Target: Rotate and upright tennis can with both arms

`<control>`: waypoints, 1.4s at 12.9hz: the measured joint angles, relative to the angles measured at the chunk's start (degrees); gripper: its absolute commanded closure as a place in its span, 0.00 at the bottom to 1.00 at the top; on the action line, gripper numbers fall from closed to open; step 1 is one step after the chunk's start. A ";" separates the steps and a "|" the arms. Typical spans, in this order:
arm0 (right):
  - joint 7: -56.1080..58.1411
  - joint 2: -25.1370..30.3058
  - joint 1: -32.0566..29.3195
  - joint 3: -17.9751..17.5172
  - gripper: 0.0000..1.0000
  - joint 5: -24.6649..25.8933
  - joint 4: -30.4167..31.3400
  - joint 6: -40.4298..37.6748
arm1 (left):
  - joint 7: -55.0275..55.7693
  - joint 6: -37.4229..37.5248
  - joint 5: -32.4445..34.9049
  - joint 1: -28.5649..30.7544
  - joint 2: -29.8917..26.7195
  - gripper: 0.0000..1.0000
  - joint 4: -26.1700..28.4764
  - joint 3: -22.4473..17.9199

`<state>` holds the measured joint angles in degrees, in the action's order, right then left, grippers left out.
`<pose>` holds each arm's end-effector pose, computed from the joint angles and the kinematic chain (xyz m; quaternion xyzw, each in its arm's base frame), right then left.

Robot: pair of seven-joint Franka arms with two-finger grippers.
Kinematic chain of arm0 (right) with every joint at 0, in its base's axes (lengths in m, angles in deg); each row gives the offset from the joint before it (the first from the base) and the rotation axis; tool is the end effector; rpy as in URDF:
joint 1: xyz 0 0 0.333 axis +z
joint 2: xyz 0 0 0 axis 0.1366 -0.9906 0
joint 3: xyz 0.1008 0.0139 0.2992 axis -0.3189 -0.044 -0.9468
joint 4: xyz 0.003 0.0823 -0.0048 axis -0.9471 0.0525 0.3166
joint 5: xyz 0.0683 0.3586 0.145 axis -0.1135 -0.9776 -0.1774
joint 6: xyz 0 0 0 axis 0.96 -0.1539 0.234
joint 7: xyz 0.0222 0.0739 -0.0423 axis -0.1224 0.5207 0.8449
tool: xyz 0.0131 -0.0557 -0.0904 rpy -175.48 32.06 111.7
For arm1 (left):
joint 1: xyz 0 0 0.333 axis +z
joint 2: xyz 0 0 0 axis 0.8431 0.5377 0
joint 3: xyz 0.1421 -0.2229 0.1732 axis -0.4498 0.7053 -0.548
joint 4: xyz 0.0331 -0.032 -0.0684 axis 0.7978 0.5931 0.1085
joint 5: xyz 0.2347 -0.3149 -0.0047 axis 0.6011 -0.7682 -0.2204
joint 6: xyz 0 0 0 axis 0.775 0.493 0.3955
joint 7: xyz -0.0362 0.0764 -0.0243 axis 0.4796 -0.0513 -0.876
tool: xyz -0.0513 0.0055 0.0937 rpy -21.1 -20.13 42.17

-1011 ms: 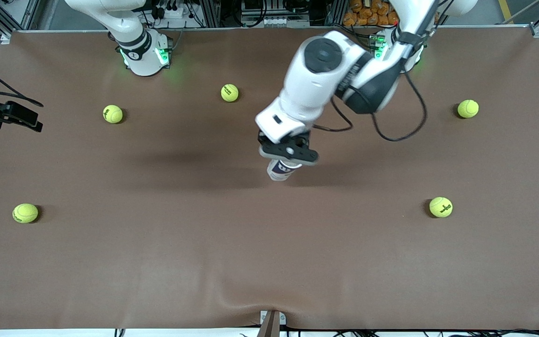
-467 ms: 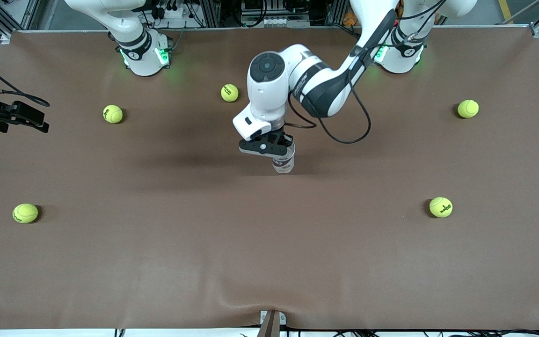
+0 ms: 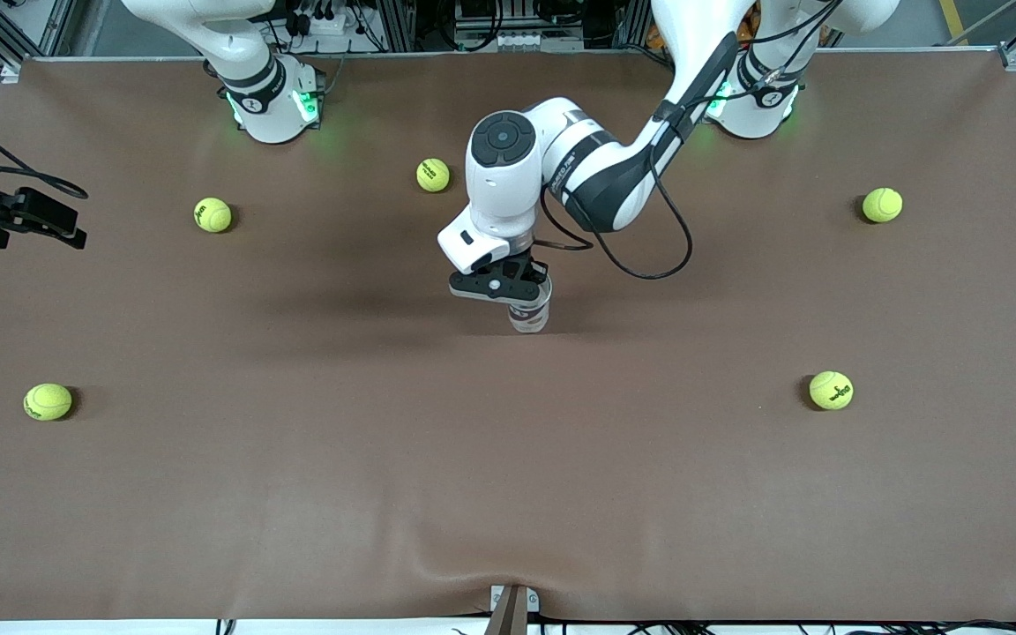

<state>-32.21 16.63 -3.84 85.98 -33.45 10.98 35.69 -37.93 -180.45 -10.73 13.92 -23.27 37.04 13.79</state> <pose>0.5578 -0.0205 0.6244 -0.9995 0.0129 0.0285 0.0069 0.4789 -0.5380 0.3546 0.9953 -0.0826 0.0475 0.0180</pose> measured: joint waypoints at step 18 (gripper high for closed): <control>0.39 -0.07 0.15 0.06 0.00 0.00 0.00 -0.31 | 0.19 18.56 0.23 11.98 -20.27 0.00 -2.68 -1.37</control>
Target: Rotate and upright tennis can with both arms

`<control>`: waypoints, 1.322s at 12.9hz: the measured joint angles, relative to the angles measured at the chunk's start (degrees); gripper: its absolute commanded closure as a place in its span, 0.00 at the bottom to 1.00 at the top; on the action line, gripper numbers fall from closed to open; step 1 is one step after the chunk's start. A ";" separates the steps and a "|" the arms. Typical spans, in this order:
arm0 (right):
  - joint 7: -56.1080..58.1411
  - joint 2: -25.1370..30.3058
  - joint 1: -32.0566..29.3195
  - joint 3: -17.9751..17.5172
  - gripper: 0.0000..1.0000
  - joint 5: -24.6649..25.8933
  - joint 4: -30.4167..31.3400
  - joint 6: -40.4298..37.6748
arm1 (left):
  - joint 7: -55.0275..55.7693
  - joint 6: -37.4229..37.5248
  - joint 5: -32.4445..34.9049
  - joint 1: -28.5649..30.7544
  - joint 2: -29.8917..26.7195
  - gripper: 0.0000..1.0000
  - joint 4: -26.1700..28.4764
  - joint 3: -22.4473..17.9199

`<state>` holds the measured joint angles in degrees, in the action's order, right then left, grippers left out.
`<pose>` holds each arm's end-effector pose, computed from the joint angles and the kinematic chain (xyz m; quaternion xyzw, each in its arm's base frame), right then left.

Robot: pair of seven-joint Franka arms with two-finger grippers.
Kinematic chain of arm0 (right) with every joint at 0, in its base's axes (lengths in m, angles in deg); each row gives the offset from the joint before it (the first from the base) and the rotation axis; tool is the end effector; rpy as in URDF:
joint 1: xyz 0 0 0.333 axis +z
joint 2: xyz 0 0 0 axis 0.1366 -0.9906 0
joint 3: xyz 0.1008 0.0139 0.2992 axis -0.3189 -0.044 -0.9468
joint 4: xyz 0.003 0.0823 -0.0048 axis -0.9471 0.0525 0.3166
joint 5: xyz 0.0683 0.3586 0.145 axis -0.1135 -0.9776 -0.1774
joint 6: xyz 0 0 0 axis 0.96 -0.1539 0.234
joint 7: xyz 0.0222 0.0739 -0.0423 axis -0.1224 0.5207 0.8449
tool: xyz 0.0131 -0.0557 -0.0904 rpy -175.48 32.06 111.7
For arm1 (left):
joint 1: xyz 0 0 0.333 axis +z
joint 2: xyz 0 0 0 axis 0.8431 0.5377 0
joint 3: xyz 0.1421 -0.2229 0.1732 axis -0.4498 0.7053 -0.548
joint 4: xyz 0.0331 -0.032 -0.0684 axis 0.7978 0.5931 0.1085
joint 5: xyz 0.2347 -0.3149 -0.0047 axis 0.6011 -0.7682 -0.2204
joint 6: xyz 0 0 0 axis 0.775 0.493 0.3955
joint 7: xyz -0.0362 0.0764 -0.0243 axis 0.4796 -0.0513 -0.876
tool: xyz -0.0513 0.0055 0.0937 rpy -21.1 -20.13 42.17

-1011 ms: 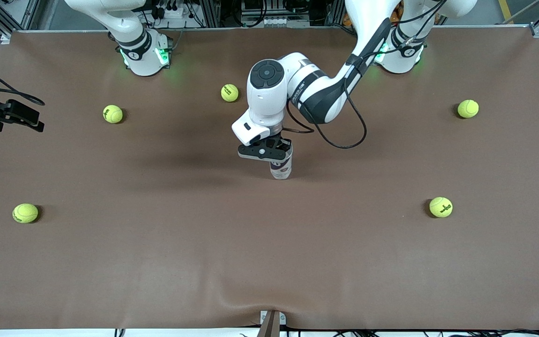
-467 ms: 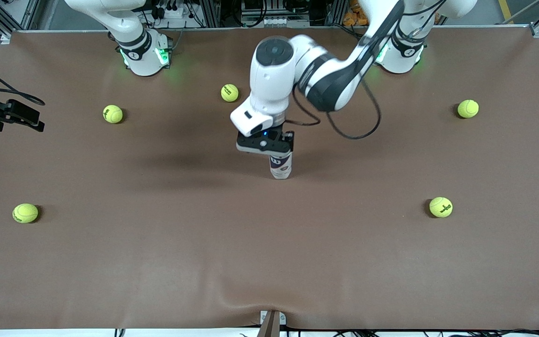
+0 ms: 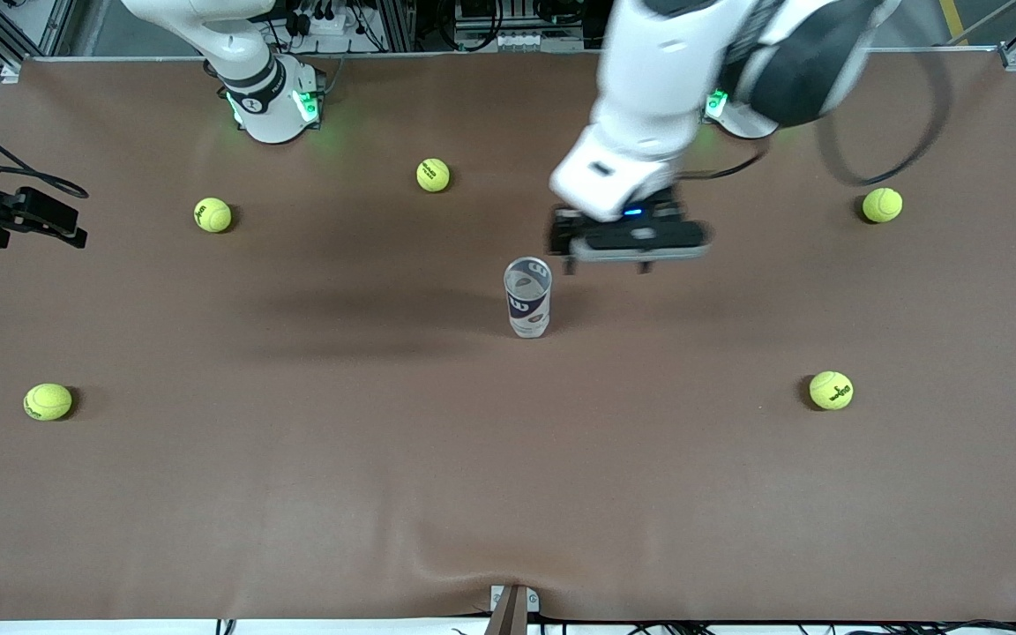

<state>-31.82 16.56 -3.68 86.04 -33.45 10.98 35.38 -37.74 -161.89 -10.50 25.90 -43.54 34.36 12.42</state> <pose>0.5576 -0.0194 0.6233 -0.9994 0.0086 0.0318 0.0070 0.5285 -0.3708 0.5880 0.9942 0.0464 0.0959 0.0133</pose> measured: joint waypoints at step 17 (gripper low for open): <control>0.17 0.00 -0.06 0.13 0.00 0.00 -0.01 0.00 | -37.23 20.56 -4.81 34.46 -13.10 0.00 2.22 -0.06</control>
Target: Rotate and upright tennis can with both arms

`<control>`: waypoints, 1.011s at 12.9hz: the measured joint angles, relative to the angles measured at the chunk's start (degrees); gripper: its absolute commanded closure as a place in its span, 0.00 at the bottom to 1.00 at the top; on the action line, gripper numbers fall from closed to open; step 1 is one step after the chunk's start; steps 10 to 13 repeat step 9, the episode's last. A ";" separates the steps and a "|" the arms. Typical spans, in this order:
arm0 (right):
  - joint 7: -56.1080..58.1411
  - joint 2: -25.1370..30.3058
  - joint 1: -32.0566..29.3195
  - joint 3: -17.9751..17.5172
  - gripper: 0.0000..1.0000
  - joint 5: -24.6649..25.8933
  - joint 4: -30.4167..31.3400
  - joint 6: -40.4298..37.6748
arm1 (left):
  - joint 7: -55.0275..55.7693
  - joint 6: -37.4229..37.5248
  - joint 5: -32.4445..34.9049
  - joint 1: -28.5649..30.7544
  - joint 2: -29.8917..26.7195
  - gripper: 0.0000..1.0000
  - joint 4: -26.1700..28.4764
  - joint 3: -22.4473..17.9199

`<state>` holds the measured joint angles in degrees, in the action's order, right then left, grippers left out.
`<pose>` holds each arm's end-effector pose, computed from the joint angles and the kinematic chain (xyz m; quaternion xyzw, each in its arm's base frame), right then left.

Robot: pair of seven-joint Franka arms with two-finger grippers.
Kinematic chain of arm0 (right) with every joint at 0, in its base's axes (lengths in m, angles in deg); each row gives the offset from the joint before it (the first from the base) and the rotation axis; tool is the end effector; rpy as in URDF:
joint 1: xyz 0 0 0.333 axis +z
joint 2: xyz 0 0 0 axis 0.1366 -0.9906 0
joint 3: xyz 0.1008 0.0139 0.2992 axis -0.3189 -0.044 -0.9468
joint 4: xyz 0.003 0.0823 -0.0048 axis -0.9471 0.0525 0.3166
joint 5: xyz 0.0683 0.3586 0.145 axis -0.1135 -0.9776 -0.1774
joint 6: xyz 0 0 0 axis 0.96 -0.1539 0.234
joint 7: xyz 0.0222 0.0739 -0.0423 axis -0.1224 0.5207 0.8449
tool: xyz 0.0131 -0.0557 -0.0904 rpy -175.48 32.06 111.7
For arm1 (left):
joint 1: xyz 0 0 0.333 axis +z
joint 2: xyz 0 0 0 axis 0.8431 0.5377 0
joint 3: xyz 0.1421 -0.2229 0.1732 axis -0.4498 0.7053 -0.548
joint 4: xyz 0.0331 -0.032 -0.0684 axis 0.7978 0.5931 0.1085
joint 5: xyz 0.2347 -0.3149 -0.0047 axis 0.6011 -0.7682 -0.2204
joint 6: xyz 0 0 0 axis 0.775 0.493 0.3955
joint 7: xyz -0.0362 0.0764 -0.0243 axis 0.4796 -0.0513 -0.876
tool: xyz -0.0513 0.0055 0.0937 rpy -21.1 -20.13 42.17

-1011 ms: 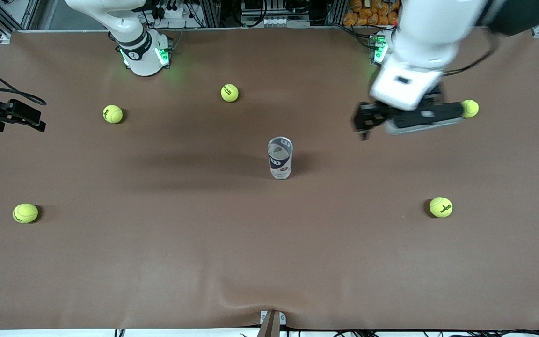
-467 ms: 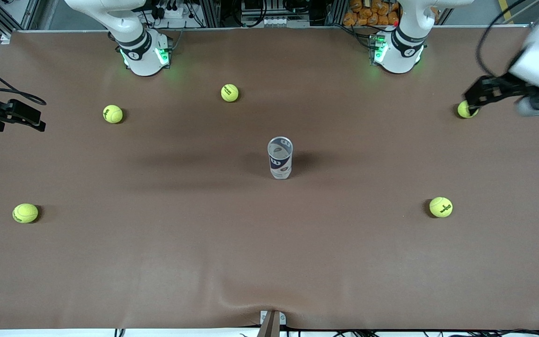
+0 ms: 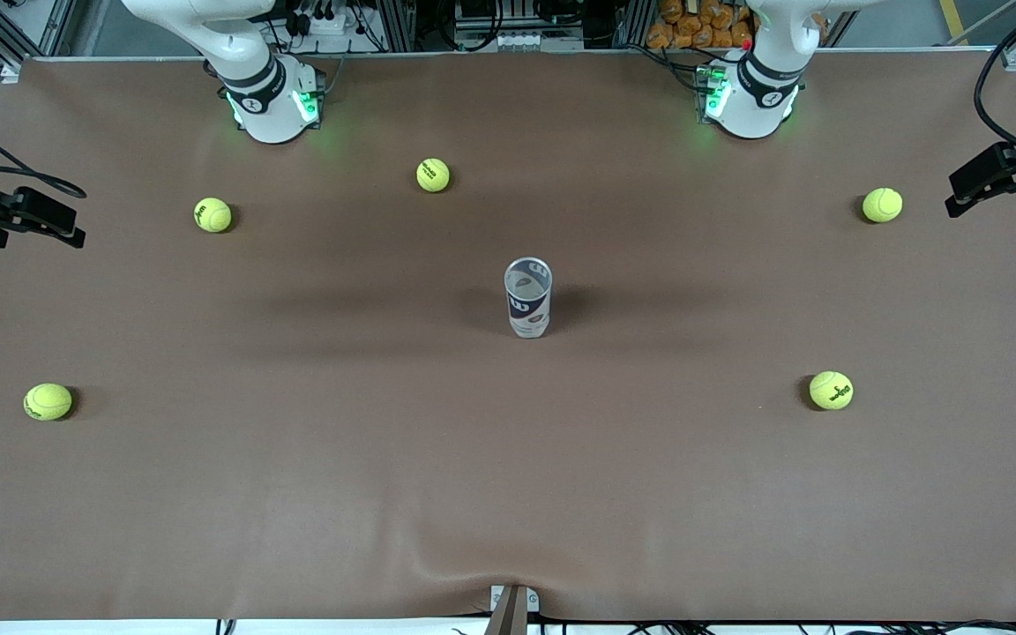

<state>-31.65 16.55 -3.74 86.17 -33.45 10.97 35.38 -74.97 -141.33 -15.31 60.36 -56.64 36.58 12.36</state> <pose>0.5576 -0.0213 0.6233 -0.9994 0.0088 0.0318 0.0070 0.5415 -0.0146 0.6704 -0.9993 -0.0326 0.0010 0.0193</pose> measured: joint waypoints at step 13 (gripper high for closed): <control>0.00 0.00 -0.02 0.02 0.00 0.00 0.00 0.00 | 0.00 -5.25 -0.12 -0.08 -5.96 0.00 9.26 0.93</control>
